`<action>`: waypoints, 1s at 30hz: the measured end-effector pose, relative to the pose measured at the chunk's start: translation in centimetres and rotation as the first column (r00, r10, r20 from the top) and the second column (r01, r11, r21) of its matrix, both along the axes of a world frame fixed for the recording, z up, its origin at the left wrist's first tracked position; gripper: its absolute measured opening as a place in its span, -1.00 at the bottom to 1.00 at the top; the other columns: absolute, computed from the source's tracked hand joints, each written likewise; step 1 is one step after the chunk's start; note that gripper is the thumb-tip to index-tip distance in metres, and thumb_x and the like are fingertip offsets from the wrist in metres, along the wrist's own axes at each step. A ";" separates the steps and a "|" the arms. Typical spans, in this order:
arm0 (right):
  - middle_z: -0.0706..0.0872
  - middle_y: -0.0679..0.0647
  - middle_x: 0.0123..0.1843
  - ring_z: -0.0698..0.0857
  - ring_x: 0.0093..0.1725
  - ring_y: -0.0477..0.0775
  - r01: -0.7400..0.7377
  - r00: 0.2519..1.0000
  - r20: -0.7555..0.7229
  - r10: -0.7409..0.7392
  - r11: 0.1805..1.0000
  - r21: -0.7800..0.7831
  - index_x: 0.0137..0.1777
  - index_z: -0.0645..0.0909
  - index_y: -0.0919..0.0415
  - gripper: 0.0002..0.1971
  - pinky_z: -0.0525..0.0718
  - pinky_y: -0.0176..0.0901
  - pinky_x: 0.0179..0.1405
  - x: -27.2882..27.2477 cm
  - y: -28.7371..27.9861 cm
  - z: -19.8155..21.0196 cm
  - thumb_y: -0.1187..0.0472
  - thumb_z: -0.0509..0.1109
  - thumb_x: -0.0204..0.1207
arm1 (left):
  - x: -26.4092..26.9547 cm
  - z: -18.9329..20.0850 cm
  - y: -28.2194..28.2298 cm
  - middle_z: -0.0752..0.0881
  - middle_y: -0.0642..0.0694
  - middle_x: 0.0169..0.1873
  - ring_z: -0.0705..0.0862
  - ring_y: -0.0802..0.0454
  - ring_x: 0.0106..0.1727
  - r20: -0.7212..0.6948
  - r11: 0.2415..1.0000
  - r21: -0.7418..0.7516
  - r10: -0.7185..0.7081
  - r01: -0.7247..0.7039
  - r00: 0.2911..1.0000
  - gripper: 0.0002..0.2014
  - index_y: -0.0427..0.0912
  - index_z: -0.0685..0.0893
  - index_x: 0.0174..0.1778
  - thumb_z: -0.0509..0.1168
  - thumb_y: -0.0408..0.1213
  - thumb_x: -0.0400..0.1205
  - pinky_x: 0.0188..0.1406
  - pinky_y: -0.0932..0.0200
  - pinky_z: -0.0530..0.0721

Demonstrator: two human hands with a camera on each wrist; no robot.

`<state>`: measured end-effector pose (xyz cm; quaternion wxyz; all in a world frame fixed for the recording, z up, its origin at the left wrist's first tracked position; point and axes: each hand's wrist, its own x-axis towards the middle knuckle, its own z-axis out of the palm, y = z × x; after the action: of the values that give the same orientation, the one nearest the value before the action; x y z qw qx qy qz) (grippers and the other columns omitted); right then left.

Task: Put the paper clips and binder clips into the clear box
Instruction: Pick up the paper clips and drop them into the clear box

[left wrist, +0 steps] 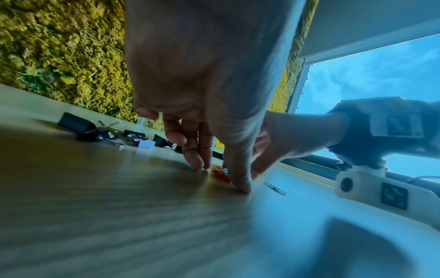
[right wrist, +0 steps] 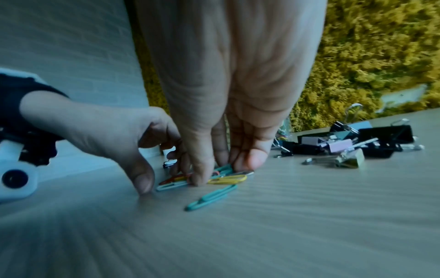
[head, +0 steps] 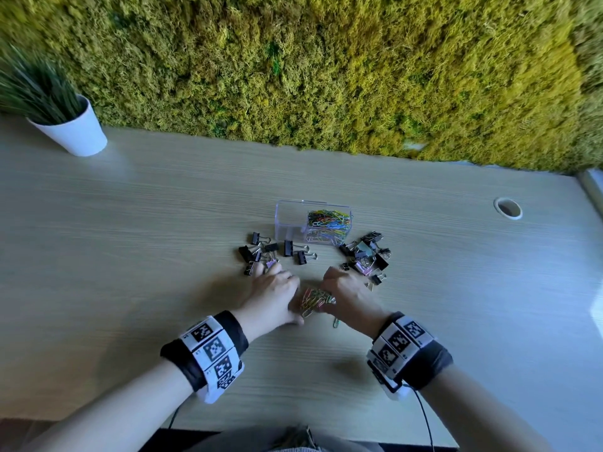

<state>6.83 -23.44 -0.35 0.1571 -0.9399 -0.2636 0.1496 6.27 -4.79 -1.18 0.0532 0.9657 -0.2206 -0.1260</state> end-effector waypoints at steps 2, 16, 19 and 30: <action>0.63 0.02 0.03 0.57 -0.17 -0.06 0.017 0.999 0.034 -0.015 0.999 -0.036 0.30 0.60 0.02 -0.63 0.39 -0.40 -0.24 0.3 0.2 -0.4 0.19 0.42 0.49 | 0.1 -0.1 -0.3 0.68 0.09 0.01 0.46 0.02 0.15 0.017 1.000 -0.031 0.002 -0.001 1.000 -0.50 -0.03 0.62 -0.03 0.38 0.30 0.34 0.10 -0.01 0.23; 0.65 0.03 0.02 0.54 -0.26 -0.08 0.171 0.981 0.057 -0.186 0.963 0.208 0.10 0.70 0.19 -0.65 0.41 -0.38 -0.21 0.0 -1.7 -0.4 0.32 0.54 0.29 | 0.6 -0.4 -1.7 0.67 0.04 0.10 0.44 0.00 0.19 0.086 0.992 -0.086 0.094 -0.087 0.992 -0.51 -0.07 0.67 0.12 0.39 0.20 0.42 0.17 -0.04 0.25; 0.63 0.04 0.10 0.46 -0.16 -0.16 0.208 0.974 0.054 -0.220 0.964 0.168 0.20 0.65 0.18 -0.58 0.39 -0.38 -0.13 -0.1 -2.6 -0.2 0.29 0.55 0.31 | 0.9 -0.4 -2.2 0.68 0.06 0.08 0.45 0.01 0.16 0.058 0.990 -0.126 0.069 -0.061 0.996 -0.58 -0.02 0.69 0.17 0.42 0.09 0.46 0.20 -0.04 0.26; 0.69 0.04 -0.03 0.50 -0.23 -0.15 0.260 0.961 0.051 -0.272 0.951 0.169 0.15 0.67 0.18 -0.69 0.43 -0.43 -0.24 0.0 -3.2 -0.2 0.29 0.49 0.39 | 2.6 -0.2 -2.3 0.74 0.00 -0.05 0.50 -0.03 0.05 0.020 0.975 -0.219 -0.022 0.026 1.000 -0.83 -0.11 0.74 -0.01 0.39 -0.14 0.55 0.10 -0.01 0.35</action>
<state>6.81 -26.63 -0.52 0.2413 -0.9560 -0.1515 0.0706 8.88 -7.08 -1.43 0.1557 0.9523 -0.2453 -0.0930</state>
